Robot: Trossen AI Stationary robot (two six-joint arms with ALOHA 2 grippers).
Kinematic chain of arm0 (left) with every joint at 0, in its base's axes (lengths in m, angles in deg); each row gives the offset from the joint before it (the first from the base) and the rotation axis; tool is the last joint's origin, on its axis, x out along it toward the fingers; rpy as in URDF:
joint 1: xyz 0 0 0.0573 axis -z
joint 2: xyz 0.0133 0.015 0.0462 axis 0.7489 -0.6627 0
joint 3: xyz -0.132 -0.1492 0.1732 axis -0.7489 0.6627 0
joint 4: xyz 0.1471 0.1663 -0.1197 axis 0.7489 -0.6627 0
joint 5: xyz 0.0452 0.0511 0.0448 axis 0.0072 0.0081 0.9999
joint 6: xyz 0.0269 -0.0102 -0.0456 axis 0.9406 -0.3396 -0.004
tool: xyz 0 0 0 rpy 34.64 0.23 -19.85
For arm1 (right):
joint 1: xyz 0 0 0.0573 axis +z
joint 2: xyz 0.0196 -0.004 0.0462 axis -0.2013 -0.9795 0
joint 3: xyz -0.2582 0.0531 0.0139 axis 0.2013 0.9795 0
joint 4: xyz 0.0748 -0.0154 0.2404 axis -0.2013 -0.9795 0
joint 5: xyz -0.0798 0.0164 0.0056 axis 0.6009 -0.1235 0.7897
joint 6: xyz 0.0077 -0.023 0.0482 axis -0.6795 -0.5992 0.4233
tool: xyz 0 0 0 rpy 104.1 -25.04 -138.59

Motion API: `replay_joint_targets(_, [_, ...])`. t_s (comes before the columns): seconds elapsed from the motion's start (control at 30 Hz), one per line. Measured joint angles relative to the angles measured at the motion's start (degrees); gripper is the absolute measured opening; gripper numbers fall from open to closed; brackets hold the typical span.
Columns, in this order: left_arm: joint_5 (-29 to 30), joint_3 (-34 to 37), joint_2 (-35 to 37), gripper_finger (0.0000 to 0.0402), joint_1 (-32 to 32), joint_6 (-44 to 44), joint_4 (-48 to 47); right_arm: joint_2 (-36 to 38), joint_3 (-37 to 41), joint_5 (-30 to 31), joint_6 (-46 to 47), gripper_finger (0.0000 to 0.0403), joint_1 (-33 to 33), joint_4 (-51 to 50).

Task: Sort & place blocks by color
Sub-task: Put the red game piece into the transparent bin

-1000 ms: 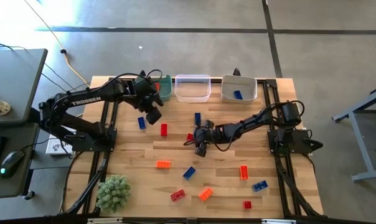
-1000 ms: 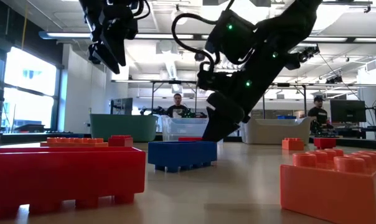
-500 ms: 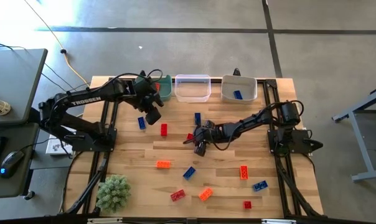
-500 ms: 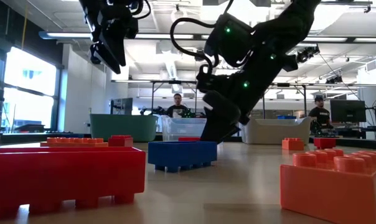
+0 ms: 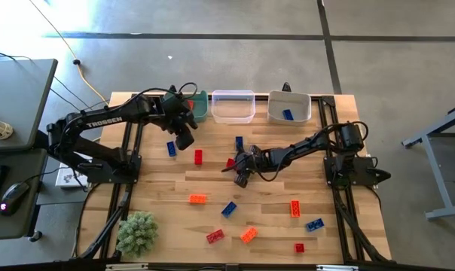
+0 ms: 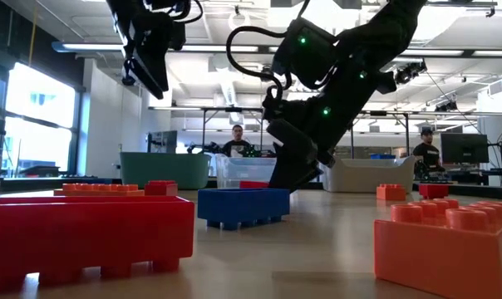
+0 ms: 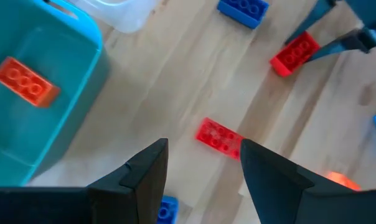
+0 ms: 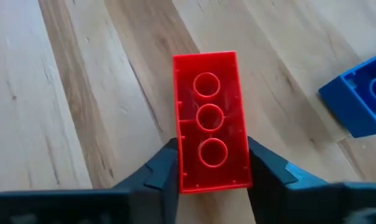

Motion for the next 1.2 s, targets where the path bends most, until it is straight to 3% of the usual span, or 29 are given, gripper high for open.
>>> replay_joint_targets(0.23, [3.5,0.0,0.0,0.0188,0.0,1.9,1.0,0.8,-2.7,-1.4,1.1,0.0116,-0.2,-1.9])
replay_joint_targets(0.53, [4.2,0.0,0.0,0.0188,0.0,4.9,3.9,1.3,-14.9,-0.1,-2.0,0.0116,-4.9,-13.7])
replay_joint_targets(0.87, [5.9,0.0,0.0,0.0188,0.0,6.3,4.5,1.4,-26.9,2.2,-10.7,0.0116,-14.5,-21.8])
replay_joint_targets(1.2, [6.0,0.0,0.0,0.0188,0.0,4.7,4.5,1.4,-29.1,0.9,-16.0,0.0116,-26.6,-22.5])
